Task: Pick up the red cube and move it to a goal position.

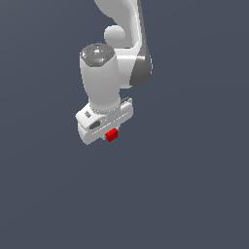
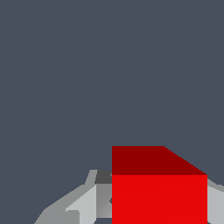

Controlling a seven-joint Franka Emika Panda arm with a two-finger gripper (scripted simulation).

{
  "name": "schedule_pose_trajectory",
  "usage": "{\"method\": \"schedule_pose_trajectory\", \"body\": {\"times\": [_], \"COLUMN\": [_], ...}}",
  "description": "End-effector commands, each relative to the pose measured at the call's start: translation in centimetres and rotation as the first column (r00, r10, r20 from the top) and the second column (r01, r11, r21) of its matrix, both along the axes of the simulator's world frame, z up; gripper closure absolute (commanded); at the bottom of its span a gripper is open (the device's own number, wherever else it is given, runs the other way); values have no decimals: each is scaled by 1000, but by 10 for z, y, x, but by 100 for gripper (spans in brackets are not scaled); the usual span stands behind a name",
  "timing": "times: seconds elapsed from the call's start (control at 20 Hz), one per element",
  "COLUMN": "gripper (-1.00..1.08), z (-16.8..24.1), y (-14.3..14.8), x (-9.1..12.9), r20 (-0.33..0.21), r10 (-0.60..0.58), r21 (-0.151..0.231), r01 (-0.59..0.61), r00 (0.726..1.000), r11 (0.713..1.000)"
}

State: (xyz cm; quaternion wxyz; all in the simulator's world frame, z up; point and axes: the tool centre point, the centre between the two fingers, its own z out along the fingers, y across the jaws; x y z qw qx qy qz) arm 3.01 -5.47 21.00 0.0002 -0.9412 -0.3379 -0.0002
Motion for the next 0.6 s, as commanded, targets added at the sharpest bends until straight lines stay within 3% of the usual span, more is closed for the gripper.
{"method": "schedule_pose_trajectory", "body": {"times": [0.0, 0.55], "gripper": [108, 108], "z": [27, 126], "y": [3, 12], "x": [6, 34], "r20": [0, 0], "r10": [0, 0], "r21": [0, 0], "r01": [0, 0], "r00": [1000, 1000], "r11": [1000, 1000]}}
